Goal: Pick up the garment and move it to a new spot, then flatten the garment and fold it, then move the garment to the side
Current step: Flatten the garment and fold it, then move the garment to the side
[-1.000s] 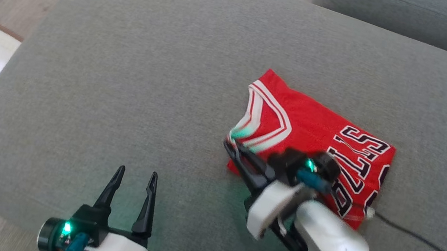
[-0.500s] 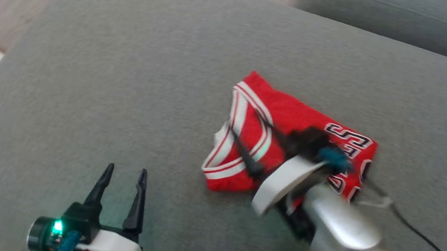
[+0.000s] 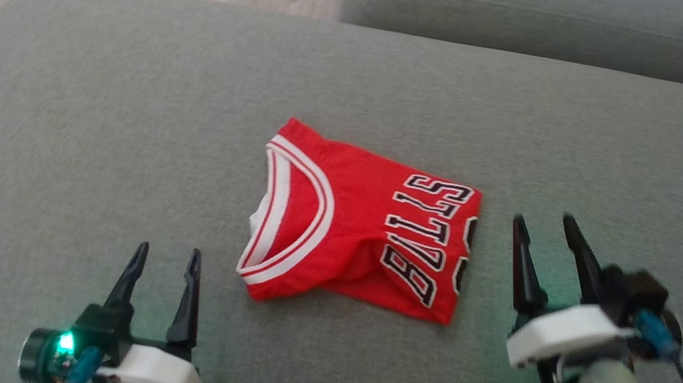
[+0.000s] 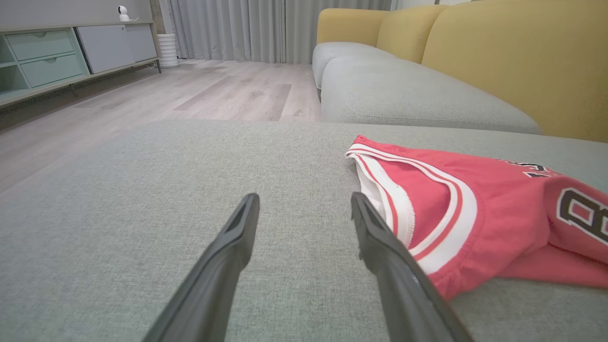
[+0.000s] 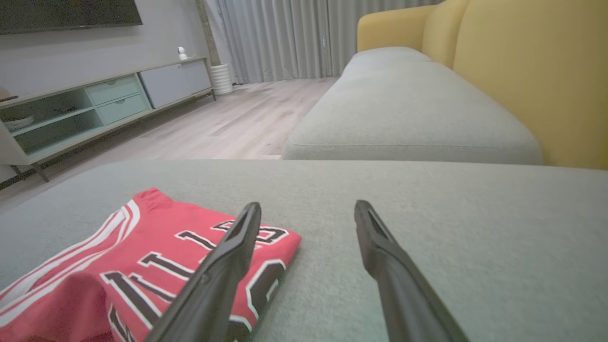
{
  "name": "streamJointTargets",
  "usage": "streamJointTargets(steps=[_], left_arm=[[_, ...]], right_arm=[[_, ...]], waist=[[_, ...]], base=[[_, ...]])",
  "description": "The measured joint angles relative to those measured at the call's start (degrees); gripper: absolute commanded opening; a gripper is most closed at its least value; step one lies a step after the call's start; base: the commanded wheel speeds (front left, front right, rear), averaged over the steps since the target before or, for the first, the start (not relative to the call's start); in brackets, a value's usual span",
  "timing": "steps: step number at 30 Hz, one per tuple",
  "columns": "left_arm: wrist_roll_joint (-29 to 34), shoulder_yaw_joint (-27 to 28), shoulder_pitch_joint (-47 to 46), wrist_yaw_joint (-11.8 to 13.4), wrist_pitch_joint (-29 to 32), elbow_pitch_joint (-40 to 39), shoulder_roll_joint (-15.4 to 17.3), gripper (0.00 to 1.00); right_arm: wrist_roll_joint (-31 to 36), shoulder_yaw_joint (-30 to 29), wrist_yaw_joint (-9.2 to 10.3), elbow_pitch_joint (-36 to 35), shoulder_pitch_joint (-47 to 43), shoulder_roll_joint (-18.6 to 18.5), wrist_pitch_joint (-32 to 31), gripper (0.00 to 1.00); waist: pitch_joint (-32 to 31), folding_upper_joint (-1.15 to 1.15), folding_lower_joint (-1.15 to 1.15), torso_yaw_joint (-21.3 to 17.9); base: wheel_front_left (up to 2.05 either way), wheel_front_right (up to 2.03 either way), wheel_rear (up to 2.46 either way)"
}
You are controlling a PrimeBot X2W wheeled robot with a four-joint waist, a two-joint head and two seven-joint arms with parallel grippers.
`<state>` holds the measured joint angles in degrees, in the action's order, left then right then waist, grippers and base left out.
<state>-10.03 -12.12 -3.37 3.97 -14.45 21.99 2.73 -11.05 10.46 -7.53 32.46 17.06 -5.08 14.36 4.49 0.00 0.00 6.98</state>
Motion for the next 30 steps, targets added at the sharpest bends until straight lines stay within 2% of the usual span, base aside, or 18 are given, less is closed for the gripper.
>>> streamJointTargets(steps=[7,12,18,22,29,30], left_arm=[[0.0,1.2,2.4,0.0,0.0,-0.3,0.0,1.00],[-0.1,1.1,3.1,0.0,0.0,-0.3,0.0,1.00],[-0.1,-0.4,2.0,-0.4,0.0,-0.6,0.0,1.00],[-0.1,-1.4,1.7,-0.5,0.0,-0.7,0.0,1.00],[-0.4,-3.2,1.2,-0.4,0.0,-0.7,0.0,1.00],[-0.7,-3.3,1.2,-0.4,0.0,-0.7,0.0,1.00]], right_arm=[[3.1,-5.4,0.00,-0.8,-7.6,1.4,0.0,1.00],[3.0,-4.9,0.00,-0.9,-8.5,1.9,0.0,1.00],[0.9,-1.8,0.00,-0.5,-5.0,1.9,0.0,1.00],[0.9,-0.4,0.00,3.5,-0.8,1.9,0.0,1.00],[-3.4,4.3,0.00,15.2,3.2,1.9,-2.5,1.00],[-4.4,4.8,0.00,16.6,3.5,1.9,-3.0,0.95]], waist=[[-1.5,0.00,0.00,-3.0],[-1.1,0.00,0.00,-3.2],[0.1,0.00,0.00,-1.4],[1.1,0.00,0.00,0.5],[2.8,0.00,0.00,3.7],[3.1,0.00,0.00,4.0]], base=[[0.00,0.00,0.00],[0.00,0.00,0.00],[0.00,0.00,0.00],[0.00,0.00,0.00],[0.00,0.00,0.00],[0.00,0.00,0.00]])
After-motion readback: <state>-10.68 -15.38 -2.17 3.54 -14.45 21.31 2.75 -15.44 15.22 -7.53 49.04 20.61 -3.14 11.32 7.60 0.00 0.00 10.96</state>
